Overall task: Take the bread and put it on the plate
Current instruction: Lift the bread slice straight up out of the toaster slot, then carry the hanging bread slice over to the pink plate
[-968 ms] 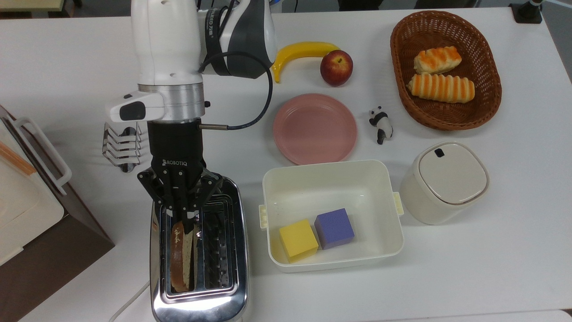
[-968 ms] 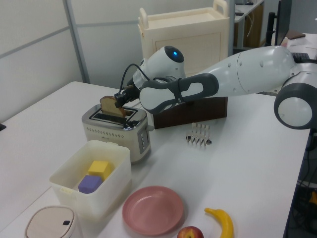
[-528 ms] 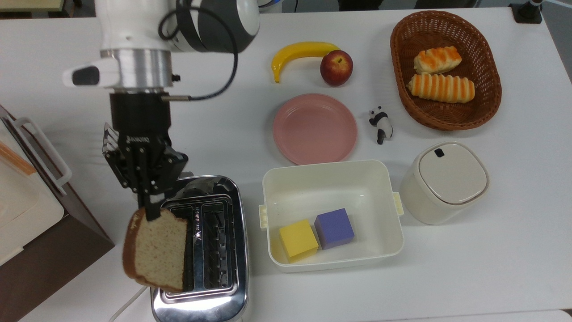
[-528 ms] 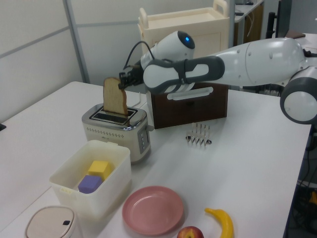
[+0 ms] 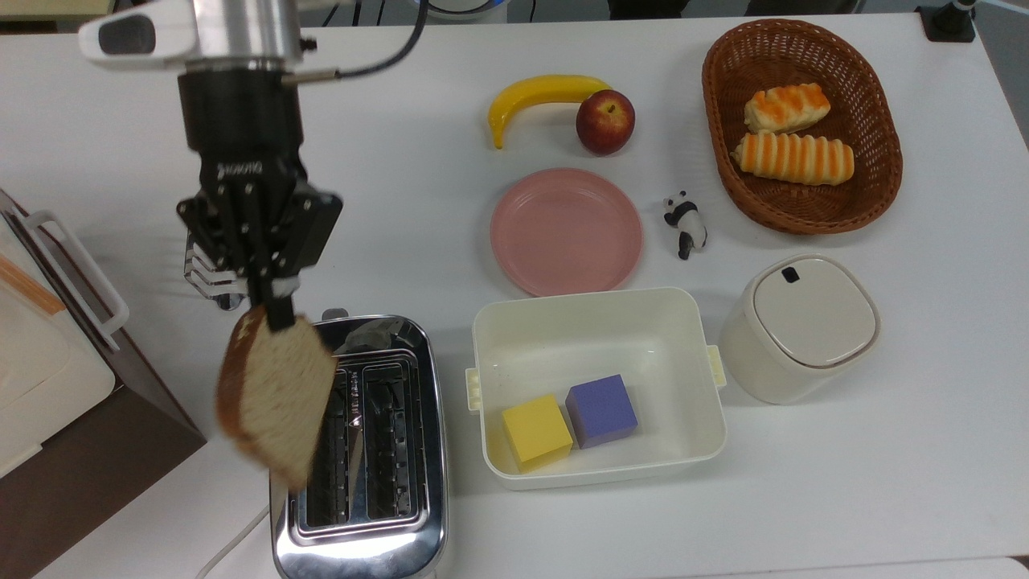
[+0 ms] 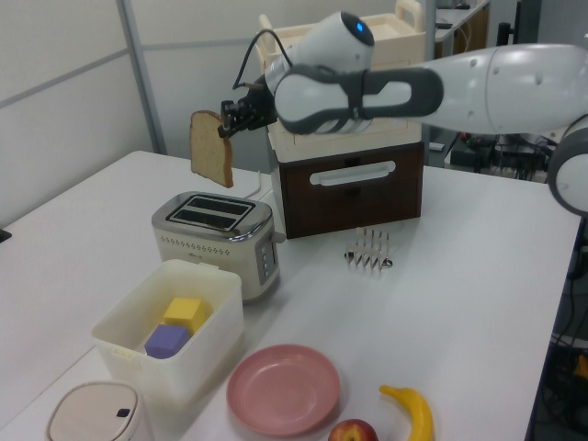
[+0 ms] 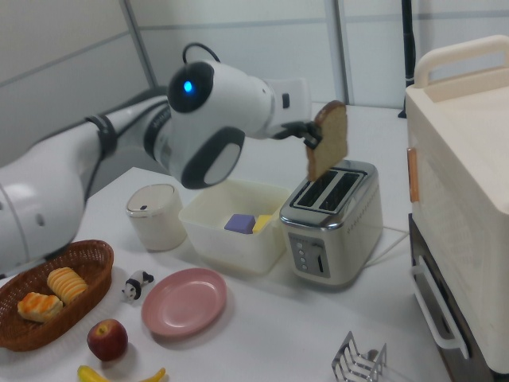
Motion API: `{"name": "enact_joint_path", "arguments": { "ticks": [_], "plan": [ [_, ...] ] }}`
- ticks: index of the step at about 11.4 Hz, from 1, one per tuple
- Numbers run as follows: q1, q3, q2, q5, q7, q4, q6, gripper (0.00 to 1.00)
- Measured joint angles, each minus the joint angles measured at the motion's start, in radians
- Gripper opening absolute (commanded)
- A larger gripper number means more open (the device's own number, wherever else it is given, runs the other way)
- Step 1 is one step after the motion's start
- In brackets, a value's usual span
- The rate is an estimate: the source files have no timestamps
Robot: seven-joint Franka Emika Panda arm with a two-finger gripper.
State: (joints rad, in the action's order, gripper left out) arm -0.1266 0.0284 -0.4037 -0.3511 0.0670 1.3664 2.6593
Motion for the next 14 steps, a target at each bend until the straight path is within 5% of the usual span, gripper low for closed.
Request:
{"name": "enact_joint_path", "arguments": {
  "ticks": [4,9,14],
  "plan": [
    [-0.001,-0.005,0.111,0.075,-0.011,0.002,-0.347,0.0],
    [0.03,0.01,0.133,0.18,-0.088,0.012,-0.745,0.0],
    [0.156,0.014,0.109,0.246,-0.11,0.09,-0.859,0.0]
  ]
}}
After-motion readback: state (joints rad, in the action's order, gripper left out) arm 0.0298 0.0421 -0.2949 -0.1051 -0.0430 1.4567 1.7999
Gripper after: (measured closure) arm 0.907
